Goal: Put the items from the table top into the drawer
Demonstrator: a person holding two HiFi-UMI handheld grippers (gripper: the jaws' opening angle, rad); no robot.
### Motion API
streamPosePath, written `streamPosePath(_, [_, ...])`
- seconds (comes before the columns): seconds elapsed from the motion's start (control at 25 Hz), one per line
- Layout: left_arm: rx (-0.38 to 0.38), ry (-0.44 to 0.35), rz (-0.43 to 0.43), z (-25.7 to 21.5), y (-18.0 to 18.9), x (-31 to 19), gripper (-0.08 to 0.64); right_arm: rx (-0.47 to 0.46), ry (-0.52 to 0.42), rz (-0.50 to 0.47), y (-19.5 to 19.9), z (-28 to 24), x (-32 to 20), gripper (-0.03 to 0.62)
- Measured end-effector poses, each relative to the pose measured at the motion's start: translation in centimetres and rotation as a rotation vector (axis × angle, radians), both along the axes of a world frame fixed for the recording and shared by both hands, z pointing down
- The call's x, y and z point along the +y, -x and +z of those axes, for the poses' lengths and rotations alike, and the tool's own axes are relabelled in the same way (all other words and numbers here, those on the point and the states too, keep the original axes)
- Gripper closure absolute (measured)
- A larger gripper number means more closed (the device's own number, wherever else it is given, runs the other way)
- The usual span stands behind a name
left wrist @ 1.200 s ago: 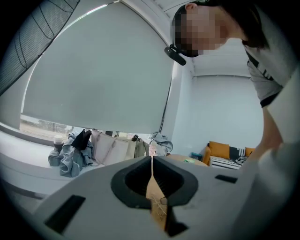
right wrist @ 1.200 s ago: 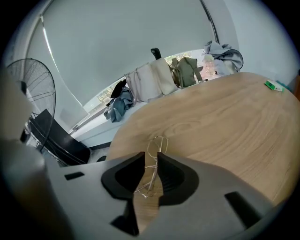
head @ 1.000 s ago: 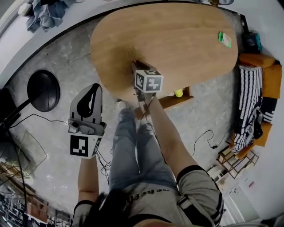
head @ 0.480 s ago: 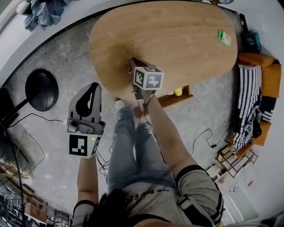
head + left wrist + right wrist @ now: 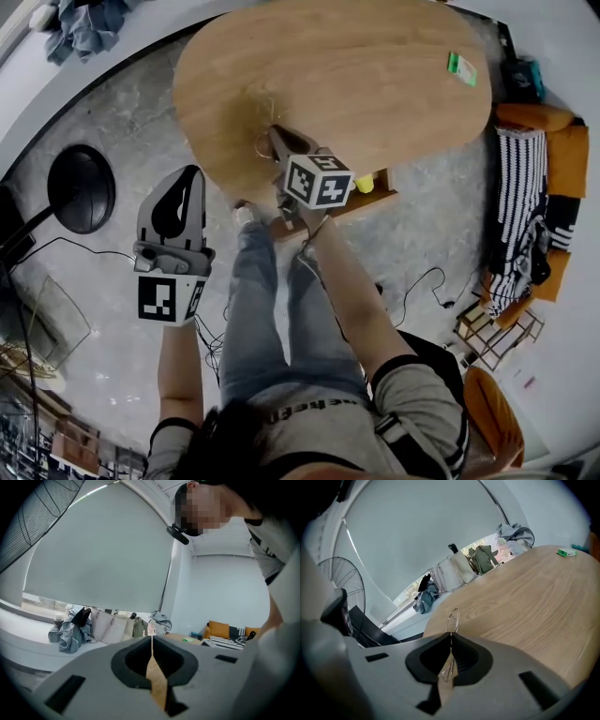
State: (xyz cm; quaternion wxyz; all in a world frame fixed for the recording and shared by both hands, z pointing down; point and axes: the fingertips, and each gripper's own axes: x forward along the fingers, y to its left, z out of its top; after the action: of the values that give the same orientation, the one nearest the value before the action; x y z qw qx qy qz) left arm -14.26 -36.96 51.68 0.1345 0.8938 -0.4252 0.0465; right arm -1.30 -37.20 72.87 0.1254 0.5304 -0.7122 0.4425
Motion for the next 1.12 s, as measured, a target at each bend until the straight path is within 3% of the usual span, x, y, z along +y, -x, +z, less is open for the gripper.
streamPosePath(0.64, [0.017,-0.054,-0.046,-4.0,-6.0,8.8,0.548,-0.032,-0.135,-0.053,-5.9,-6.8,11.1,0.581])
streamPosePath(1.12, [0.024,-0.087,-0.158,-5.4,-9.4,16.4,0.548,0.055,-0.178,-0.259,-9.9,-7.1,18.1,0.581])
